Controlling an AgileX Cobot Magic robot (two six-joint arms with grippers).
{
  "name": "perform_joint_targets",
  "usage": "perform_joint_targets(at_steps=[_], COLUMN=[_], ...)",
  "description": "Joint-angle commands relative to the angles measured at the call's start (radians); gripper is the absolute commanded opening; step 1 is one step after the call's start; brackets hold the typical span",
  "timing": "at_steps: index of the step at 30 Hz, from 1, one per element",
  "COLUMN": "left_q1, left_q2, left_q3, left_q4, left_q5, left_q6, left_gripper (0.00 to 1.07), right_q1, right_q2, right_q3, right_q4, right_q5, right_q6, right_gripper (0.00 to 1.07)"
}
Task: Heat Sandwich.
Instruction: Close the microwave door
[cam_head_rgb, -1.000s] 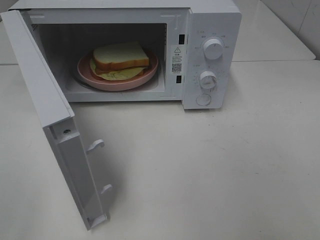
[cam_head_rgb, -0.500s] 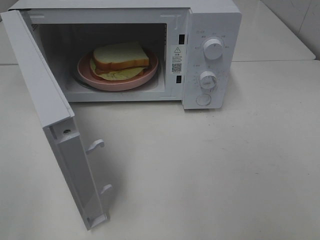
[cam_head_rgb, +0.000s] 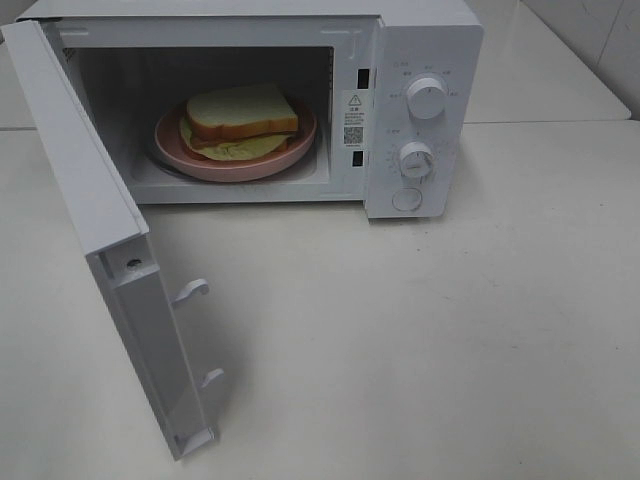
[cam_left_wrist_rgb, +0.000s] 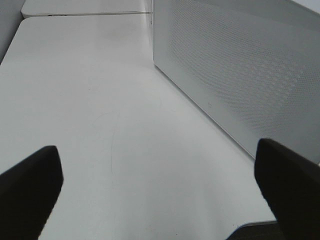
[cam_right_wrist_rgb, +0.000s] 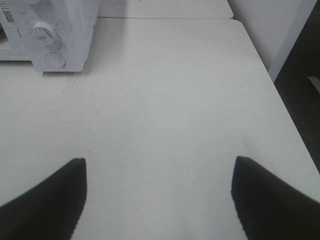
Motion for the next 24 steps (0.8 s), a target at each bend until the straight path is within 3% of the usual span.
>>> perform_joint_targets(at_steps=[1,24], left_q1=[0.001,0.001], left_q2=[-0.015,-0.015], left_q3=[0.002,0.002], left_q4=[-0.003,-0.003], left_q5=[0.001,0.001], left_q6=[0.000,0.000], left_gripper=[1.00,1.00], right_q1=[-0.006,-0.006], right_q2=[-0.028,-0.028], right_q3=[0.001,0.001], right_q4=[0.002,0.002], right_q5=[-0.010,-0.010], right_q6=[0.006,0.005], right_gripper=[0.76,0.76])
